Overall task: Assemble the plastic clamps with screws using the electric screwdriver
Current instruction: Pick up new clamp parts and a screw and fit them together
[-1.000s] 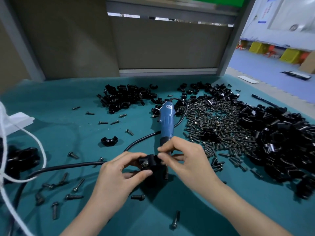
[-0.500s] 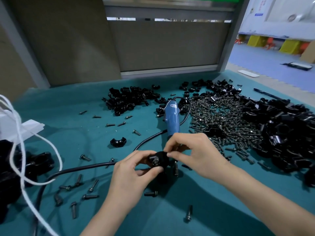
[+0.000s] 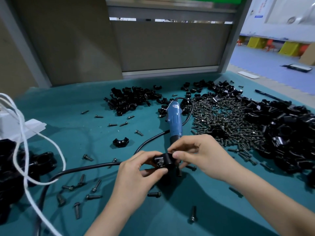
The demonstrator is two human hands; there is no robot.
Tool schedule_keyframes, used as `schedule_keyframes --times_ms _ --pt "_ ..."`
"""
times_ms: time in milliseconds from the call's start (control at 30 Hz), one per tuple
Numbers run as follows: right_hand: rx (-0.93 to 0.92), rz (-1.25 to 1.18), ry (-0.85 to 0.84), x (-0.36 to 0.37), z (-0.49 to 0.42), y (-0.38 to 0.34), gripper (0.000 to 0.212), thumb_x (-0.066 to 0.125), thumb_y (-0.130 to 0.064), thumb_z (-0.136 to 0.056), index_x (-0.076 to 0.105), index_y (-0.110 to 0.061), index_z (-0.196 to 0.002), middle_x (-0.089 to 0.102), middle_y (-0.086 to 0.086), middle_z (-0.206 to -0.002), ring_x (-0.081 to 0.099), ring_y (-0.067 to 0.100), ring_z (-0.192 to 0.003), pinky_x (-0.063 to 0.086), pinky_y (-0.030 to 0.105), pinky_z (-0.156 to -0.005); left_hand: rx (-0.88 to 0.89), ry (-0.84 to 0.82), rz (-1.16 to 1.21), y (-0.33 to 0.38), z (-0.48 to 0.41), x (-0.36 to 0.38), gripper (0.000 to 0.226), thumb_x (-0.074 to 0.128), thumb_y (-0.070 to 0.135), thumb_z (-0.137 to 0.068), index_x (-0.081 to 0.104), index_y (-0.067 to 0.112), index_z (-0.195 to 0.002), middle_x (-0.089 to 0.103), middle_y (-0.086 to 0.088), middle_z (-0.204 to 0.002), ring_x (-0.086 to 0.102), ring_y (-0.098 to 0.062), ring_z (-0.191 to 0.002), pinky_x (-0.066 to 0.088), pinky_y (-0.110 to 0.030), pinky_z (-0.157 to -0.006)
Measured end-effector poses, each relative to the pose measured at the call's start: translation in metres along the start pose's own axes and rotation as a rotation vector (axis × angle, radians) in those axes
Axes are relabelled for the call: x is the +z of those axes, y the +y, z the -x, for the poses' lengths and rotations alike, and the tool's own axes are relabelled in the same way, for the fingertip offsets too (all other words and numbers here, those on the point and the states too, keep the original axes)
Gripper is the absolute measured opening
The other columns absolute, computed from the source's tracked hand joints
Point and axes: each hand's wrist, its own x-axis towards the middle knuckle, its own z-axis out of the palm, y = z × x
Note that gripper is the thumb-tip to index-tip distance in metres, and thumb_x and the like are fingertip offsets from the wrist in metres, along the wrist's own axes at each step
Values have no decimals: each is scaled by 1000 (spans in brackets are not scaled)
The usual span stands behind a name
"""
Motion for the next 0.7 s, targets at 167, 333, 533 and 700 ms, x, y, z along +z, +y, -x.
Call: schedule_keyframes --times_ms 167,333,533,700 --pt "-4 78 12 2 0 -1 7 66 1 -88 63 -5 -86 70 7 -78 71 19 -66 61 33 -69 -21 -2 5 -2 0 0 37 81 0 -71 73 33 -87 66 14 -86 64 -4 -84 55 -17 -66" --pt "-82 233 4 4 1 -2 9 66 -5 -89 61 -11 -87 69 -3 -74 70 12 -64 59 28 -70 -70 -18 24 -3 -1 0 46 80 3 -74 70 43 -93 69 13 -90 66 -5 -86 57 -25 -70" --pt "-1 100 -8 -1 2 -3 15 70 0 -85 68 -14 -80 70 0 -69 69 15 -63 56 23 -68 -90 -39 97 -2 0 1 46 79 -2 -73 71 40 -90 74 9 -86 69 -6 -83 53 -15 -70" --pt "73 24 8 -3 6 -2 10 74 -2 -82 67 -8 -77 72 12 -77 71 27 -67 57 28 -69 -66 -52 99 0 1 2 45 79 -3 -72 72 37 -91 74 7 -88 70 -7 -85 55 -17 -72"
